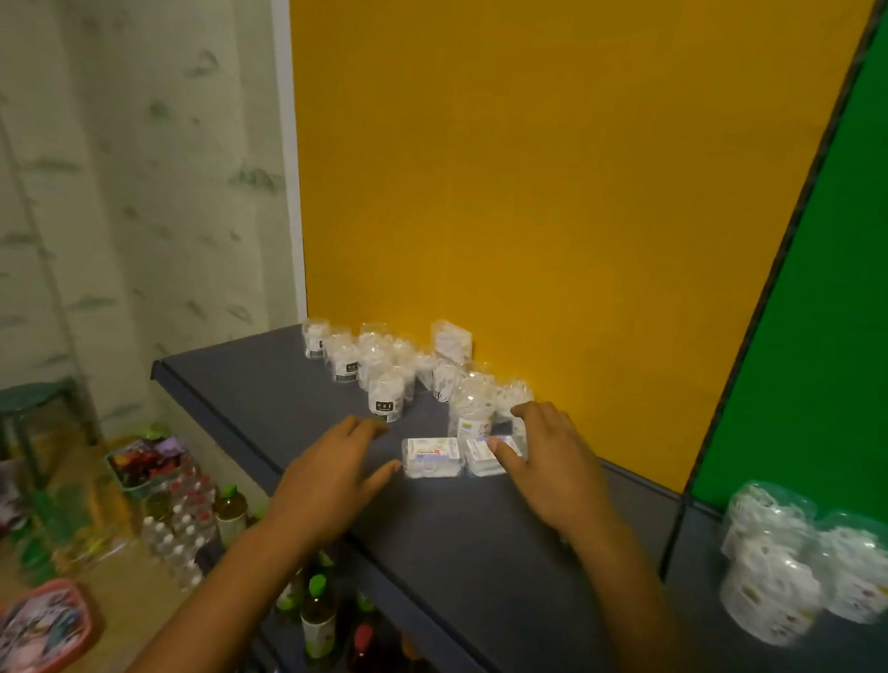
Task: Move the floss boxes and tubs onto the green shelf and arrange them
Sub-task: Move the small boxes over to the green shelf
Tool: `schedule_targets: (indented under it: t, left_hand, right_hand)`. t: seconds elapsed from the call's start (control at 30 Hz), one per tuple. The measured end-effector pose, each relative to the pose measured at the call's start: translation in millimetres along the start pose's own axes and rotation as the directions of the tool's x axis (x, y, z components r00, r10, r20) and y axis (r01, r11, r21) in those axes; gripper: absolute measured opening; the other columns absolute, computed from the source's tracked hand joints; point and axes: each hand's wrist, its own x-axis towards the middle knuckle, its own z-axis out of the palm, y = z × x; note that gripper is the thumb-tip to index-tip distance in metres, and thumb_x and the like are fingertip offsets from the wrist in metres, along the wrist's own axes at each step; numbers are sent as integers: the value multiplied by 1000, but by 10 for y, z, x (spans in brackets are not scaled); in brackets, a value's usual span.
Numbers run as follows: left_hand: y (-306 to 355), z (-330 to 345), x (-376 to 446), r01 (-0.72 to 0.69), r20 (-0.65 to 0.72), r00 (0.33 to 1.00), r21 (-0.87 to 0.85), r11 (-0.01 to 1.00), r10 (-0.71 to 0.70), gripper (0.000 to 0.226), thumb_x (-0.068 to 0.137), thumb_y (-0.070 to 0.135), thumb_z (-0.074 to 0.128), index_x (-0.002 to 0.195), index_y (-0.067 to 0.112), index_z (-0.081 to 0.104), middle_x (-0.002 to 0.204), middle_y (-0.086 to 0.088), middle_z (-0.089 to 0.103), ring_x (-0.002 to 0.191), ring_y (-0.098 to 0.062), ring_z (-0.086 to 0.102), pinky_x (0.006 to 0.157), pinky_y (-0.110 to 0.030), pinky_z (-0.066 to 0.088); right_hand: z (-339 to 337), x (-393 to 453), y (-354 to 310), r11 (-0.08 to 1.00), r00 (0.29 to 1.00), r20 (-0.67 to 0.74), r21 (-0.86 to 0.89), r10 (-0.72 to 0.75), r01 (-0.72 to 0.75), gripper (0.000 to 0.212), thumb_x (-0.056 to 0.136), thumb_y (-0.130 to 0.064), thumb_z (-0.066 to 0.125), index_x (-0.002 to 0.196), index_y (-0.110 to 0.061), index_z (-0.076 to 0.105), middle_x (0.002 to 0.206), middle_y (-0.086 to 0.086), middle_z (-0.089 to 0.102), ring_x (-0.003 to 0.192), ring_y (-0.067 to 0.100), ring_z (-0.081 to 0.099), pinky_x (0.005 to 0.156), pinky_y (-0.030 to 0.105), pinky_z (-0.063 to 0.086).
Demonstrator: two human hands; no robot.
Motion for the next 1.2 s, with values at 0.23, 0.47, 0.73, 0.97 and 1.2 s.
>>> schedule_targets:
  t: [0.23,0.47,0.73,0.97,1.2]
  left_hand:
    - [-123,422,372,18,103,995,-149,989,-2,45,91,48,53,131,30,45,133,7,47,115,-15,53,91,-36,50]
    - [-332,694,609,43,177,984,-245,969,1,58,88,49,58,139,28,40,139,4,43,120,-16,50,98,-37,46]
    - [-491,802,795,13,195,979,-352,936,60,66,76,52,72,134,28,50,131,6,55,114,-9,54,98,-29,47]
    - [-532,690,908,-114,-52,993,-619,777,105,59,66,24,86,120,27,62,111,10,59,89,-5,61,69,-17,56]
    - [-521,664,1052,-70,-62,998,-883,465,33,53,69,-2,79,116,14,62,117,4,64,100,-9,66,73,-25,58]
  right_hand:
    - [331,149,86,992,988,114,59,104,-111,47,98,-41,52,140,-21,42,143,4,48,127,23,47,101,35,43]
    - [553,365,138,967,956,172,58,236,-249,51,99,-40,50,144,-19,40,149,6,43,133,24,44,110,41,39]
    - [600,536,69,937,943,86,111,322,-330,34,100,-32,52,130,-17,50,130,6,57,113,22,59,93,43,54]
    - [665,516,40,951,957,7,105,291,-291,23,99,-23,51,121,-17,54,126,6,57,109,20,57,92,38,51]
    - [608,506,80,965,964,35,-7,262,-262,22,99,-32,52,118,-23,57,125,0,57,107,14,56,90,29,49]
